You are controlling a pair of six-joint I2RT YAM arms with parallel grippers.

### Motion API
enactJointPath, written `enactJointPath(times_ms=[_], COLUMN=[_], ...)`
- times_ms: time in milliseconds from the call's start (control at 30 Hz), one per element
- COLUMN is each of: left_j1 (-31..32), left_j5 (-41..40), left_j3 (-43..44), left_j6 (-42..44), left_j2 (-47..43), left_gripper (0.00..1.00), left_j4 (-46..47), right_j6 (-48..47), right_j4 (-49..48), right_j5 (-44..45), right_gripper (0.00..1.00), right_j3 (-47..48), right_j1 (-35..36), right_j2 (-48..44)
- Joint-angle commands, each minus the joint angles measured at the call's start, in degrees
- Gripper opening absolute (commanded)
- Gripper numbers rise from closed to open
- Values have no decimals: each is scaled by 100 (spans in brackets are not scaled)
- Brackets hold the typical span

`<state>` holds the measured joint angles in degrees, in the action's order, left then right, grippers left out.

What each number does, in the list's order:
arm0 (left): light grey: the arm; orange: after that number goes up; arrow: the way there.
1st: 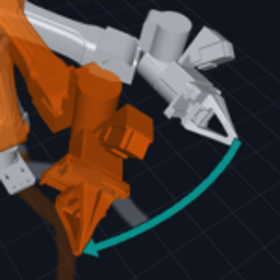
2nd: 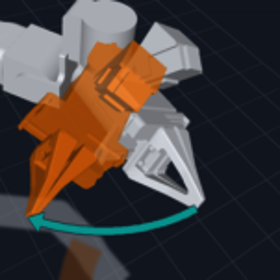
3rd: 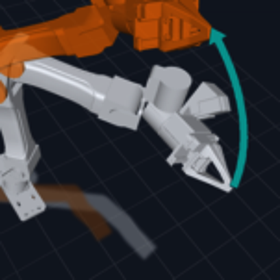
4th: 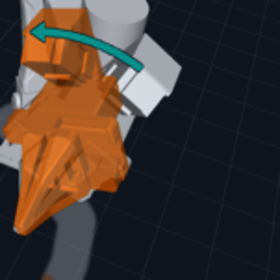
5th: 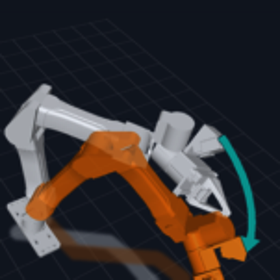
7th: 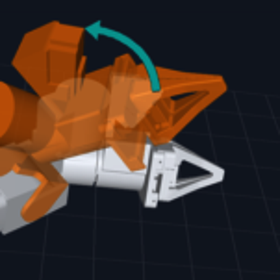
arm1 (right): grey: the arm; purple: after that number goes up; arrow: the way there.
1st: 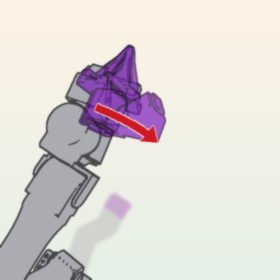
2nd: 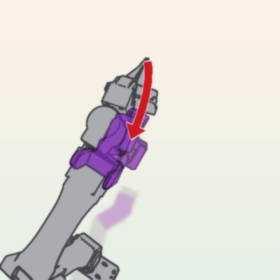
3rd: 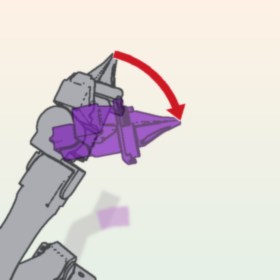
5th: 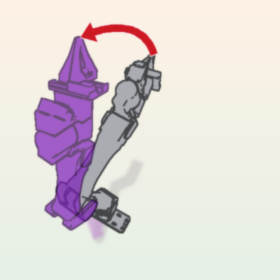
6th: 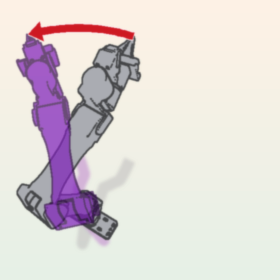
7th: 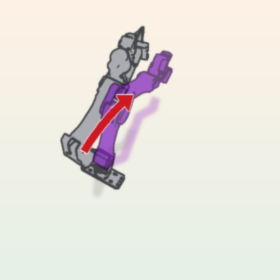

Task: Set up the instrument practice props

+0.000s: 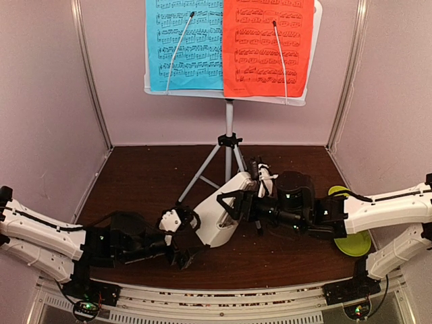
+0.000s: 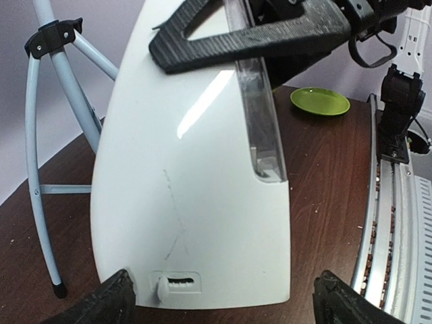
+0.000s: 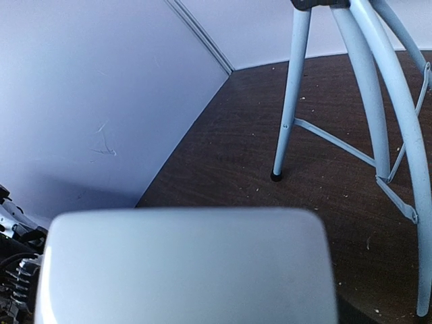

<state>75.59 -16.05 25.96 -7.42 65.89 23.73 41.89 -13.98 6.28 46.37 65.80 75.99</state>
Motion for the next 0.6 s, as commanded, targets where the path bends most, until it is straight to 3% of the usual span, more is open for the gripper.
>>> enactJointPath(times_ms=[0, 300, 567], left_j1=[90, 283, 340], left_j5=[-142, -593, -1137], left_j3=[61, 224, 373], left_j6=[120, 191, 148], left_j2=[239, 472, 530], left_gripper=[93, 86, 92], left_j4=[486, 477, 321], right_j6=[225, 372, 365], right_j4=[-763, -787, -632], right_j5=[466, 711, 932], right_gripper=[0, 0, 0], right_j3=[54, 73, 161], right_j1=[89, 236, 384], right_j2=[-359, -324, -260])
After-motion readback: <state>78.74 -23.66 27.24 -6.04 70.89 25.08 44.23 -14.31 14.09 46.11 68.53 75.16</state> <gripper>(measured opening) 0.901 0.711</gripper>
